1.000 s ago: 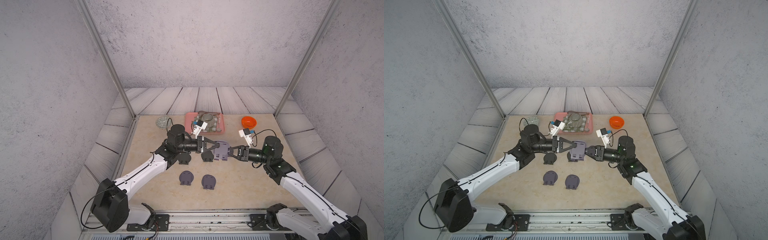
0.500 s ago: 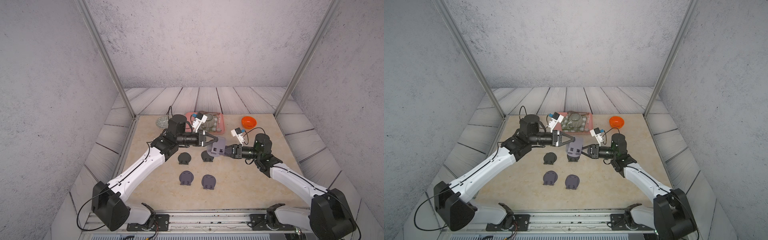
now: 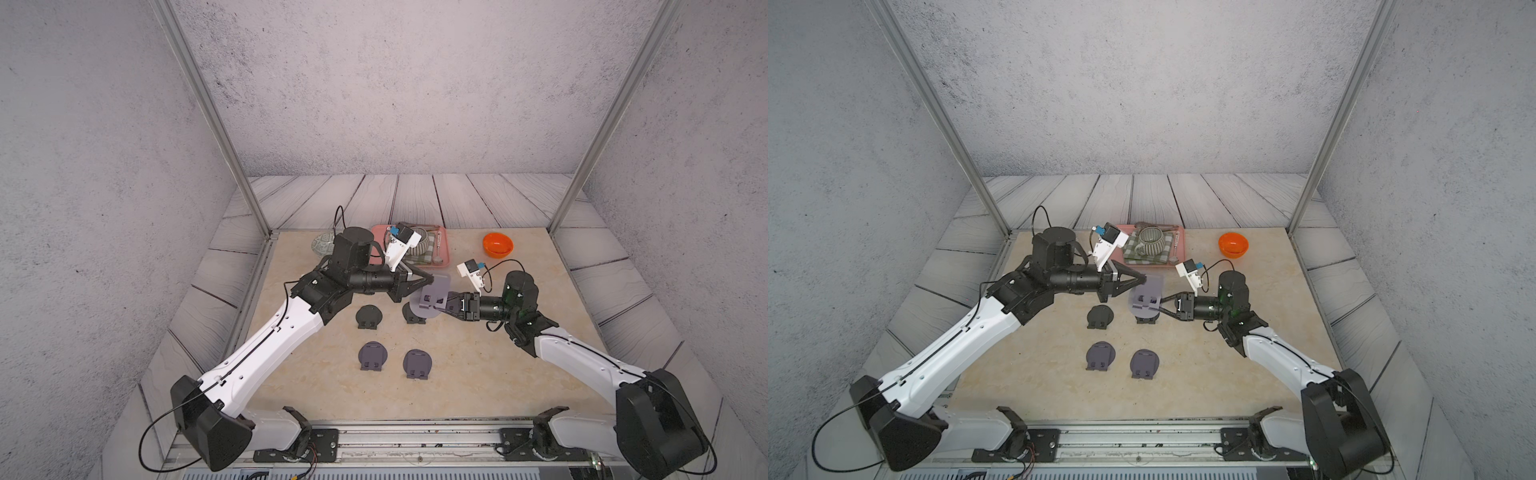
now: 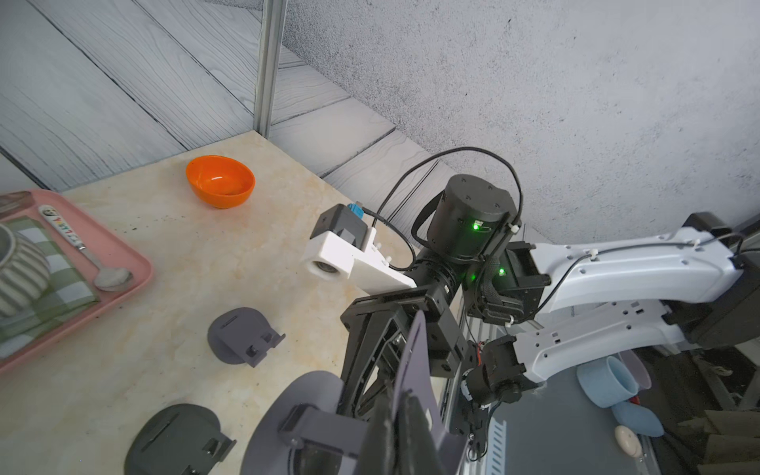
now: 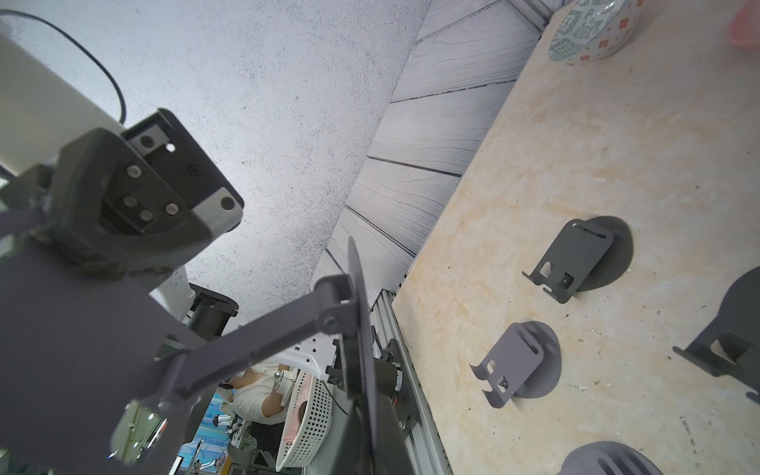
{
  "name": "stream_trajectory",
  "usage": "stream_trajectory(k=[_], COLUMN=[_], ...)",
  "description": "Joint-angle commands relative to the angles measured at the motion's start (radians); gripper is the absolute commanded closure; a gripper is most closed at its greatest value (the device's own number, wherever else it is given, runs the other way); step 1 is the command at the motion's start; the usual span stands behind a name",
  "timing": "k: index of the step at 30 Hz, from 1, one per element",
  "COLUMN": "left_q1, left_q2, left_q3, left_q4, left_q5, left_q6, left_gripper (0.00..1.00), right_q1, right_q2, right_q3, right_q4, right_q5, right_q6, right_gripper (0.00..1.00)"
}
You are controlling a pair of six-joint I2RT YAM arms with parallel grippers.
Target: Open the phone stand
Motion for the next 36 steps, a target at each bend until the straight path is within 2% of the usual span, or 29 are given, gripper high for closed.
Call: stream_trajectory(k=[1, 7, 11, 18, 23, 29, 32, 35, 36], left_q1=[0.015, 0.015, 0.016, 0.011, 0.002, 0.002, 0.002, 0.002, 0.002], left_q2=[-0.144, -0.173, -0.153, -0.125, -0.098, -0.043, -0.022, -0.004, 0.0], left_q3=[0.006, -0.119, -0.119, -0.112, -0.135, -0.137, -0.168, -0.192, -0.206], left_q4=[0.393, 0.48, 0.492, 0.41, 0.383, 0.358, 0.351, 0.362, 0.384], left_q5=[-0.105, -0.175, -0.216, -0.213, -0.162, -0.052, -0.053, -0.045, -0.037], left_q6=[0.123, 0.116, 0.118, 0.155, 0.149, 0.067, 0.05, 0.025, 0.01], left_gripper=[1.0, 1.0, 1.0, 1.0, 1.0, 1.0, 1.0, 1.0, 1.0], right_q1=[0.007, 0.007, 0.007, 0.007, 0.007, -0.004, -0.032, -0.071, -0.087], right_q2=[0.087, 0.103, 0.113, 0.11, 0.137, 0.14, 0.125, 0.096, 0.09], right_q3=[-0.075, -0.028, -0.019, 0.023, 0.082, 0.232, 0.286, 0.3, 0.303], right_q4=[-0.226, -0.253, -0.271, -0.327, -0.36, -0.61, -0.68, -0.698, -0.708], right_q5=[0.018, 0.006, 0.005, 0.019, 0.003, 0.017, 0.006, 0.001, -0.003], right_q6=[0.041, 0.036, 0.023, -0.013, -0.026, -0.2, -0.244, -0.254, -0.258], right_gripper=[1.0, 1.0, 1.0, 1.0, 1.0, 1.0, 0.85, 0.78, 0.71])
